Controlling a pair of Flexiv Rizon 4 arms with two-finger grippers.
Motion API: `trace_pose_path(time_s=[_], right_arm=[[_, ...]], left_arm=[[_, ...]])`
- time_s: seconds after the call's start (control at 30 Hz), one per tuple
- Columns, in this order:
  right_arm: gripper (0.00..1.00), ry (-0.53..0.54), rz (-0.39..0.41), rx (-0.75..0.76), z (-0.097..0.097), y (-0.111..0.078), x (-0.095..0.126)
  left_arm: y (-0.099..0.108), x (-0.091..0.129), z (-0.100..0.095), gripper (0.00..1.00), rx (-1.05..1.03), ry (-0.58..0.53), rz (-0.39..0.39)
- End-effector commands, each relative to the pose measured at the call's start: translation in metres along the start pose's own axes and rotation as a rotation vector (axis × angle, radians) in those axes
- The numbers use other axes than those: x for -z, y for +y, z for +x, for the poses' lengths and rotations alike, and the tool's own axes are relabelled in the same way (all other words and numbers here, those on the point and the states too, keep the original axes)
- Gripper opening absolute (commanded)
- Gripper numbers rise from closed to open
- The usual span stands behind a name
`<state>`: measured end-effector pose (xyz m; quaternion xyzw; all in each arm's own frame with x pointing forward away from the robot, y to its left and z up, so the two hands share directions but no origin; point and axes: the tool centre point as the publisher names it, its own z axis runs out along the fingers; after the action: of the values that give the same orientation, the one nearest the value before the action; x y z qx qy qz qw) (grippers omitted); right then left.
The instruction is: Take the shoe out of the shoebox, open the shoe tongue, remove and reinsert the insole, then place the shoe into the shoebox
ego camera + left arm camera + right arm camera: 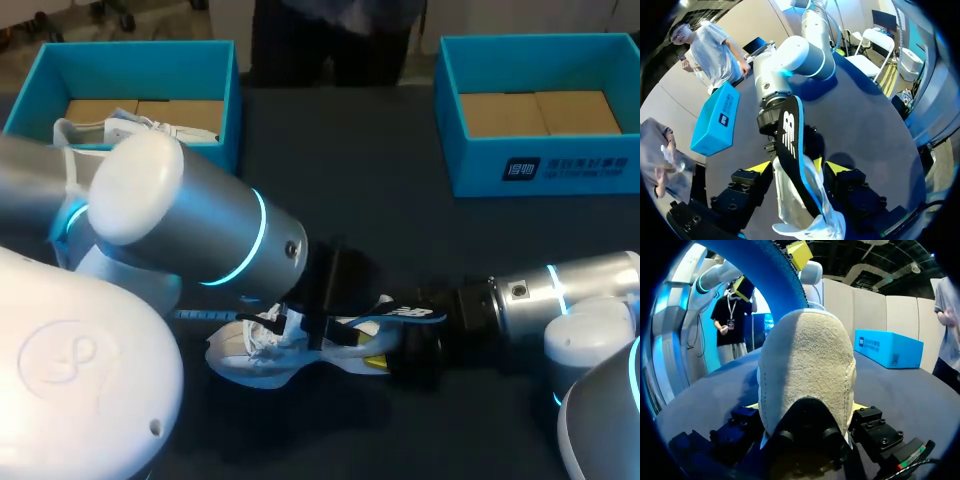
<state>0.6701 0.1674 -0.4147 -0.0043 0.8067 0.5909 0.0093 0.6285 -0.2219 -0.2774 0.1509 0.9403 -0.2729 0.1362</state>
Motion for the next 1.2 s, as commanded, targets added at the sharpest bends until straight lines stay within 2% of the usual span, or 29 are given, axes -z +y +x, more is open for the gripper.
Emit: trace_pose_path(time_s=[0.03, 0.27, 0.5, 0.57, 0.87, 1.03, 1.1, 1.2], right_arm=[[0.00, -0.002, 0.004, 0.000, 0.001, 0.002, -0.001], [0.00, -0.002, 0.004, 0.000, 0.001, 0.002, -0.001], [0.00, -0.002, 0.004, 0.000, 0.001, 0.002, -0.001], [0.00, -0.002, 0.004, 0.000, 0.001, 0.002, -0.001], [0.00, -0.002, 0.004, 0.000, 0.001, 0.002, -0.001], [0.00, -0.002, 0.004, 0.000, 0.001, 0.002, -0.001], [0.00, -0.002, 0.004, 0.000, 0.001, 0.002, -0.001], [0.00, -0.002, 0.004, 0.000, 0.001, 0.002, -0.001]], left_arm=[[0.004, 0.003, -0.002, 0.66, -0.002, 0.019, 0.011], [0.003, -0.007, -0.002, 0.65, 0.003, 0.034, 0.045], [0.001, -0.014, 0.004, 0.55, 0.001, -0.003, 0.063], [0.002, -0.014, 0.005, 0.54, 0.004, -0.014, 0.065], [0.001, -0.020, 0.010, 0.56, 0.029, -0.081, 0.067], [-0.001, -0.025, 0.010, 0.59, 0.056, -0.156, 0.069], [-0.002, -0.027, 0.010, 0.62, 0.060, -0.153, 0.066], [-0.002, -0.027, 0.012, 0.60, 0.073, -0.160, 0.069]])
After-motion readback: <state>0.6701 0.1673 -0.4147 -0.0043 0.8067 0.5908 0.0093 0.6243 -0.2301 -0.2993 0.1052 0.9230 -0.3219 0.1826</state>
